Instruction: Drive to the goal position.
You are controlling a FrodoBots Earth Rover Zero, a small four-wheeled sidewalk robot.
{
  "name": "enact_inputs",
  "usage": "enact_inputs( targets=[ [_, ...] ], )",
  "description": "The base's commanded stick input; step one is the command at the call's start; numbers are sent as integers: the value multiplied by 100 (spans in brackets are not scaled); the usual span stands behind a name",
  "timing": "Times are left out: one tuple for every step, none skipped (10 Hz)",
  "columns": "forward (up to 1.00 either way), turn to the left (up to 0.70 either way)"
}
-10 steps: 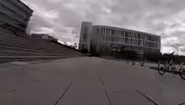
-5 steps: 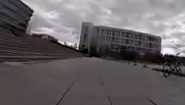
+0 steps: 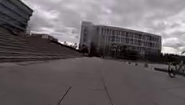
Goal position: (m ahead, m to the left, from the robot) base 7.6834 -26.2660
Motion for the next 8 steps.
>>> enact_inputs(
  targets=[
    [70,0],
    [70,0],
    [70,0],
    [58,0],
    [32,0],
    [27,0],
    [55,0],
    [64,0]
  ],
)
